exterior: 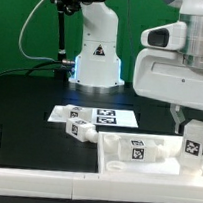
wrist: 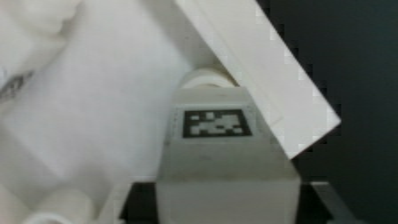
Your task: Assemble one leg
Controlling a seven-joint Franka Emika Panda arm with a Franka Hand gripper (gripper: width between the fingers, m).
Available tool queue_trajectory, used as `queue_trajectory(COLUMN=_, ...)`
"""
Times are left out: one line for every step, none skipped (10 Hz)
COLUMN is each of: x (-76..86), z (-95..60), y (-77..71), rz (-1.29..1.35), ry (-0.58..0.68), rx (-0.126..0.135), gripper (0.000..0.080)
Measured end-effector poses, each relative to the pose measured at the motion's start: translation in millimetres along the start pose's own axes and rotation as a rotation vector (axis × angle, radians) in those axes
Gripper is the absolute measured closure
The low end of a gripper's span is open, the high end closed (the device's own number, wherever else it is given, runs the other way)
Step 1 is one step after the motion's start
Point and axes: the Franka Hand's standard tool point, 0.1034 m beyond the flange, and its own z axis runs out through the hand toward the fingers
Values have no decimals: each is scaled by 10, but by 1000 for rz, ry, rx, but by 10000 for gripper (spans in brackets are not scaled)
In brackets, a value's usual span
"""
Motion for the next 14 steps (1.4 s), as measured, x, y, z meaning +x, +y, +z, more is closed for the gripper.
queue_trajectory(x=11, z=1, y=16, rz=160, ry=-10, rx=8, gripper=514)
queue_trajectory(x=3, z=4, y=23, rz=319, ry=-13, rx=17, gripper=512)
queue_trajectory(x=-42, z=4, y=15, rz=450, ry=-4, rx=29, gripper=512)
queue_trajectory(x=-87, z=9, y=1, rz=543, ry=3, rx=42, gripper=512)
queue_trajectory(x=-106, z=9, y=-3, rz=576, ry=-1, rx=45, gripper=512)
queue_trajectory(x=-104, z=9, y=-2, rz=584, ry=-1, rx=45, gripper=512)
queue_trajectory(x=-105, z=12, y=-2, rz=551, ry=0, rx=45, gripper=512)
queue_trajectory(x=-104, z=13, y=-1, rz=540, ry=0, rx=45, gripper=356)
queue_trajectory(x=-81, z=-1, y=7, rz=310, ry=16, rx=35, gripper=230)
queue_trajectory(x=-101, z=-8, y=-30, rz=88, ry=40, rx=31, gripper=230)
queue_trajectory(x=-175, z=-2, y=-74, rz=-43, ry=45, rx=33, gripper=166)
queue_trajectory(x=-248, z=-33, y=-66, rz=-10, ry=54, rx=52, gripper=155)
queue_trajectory(x=-257, z=-33, y=-37, rz=-108, ry=57, rx=45, gripper=155)
queue_trajectory(x=-251, z=-24, y=-35, rz=-184, ry=59, rx=42, gripper=151)
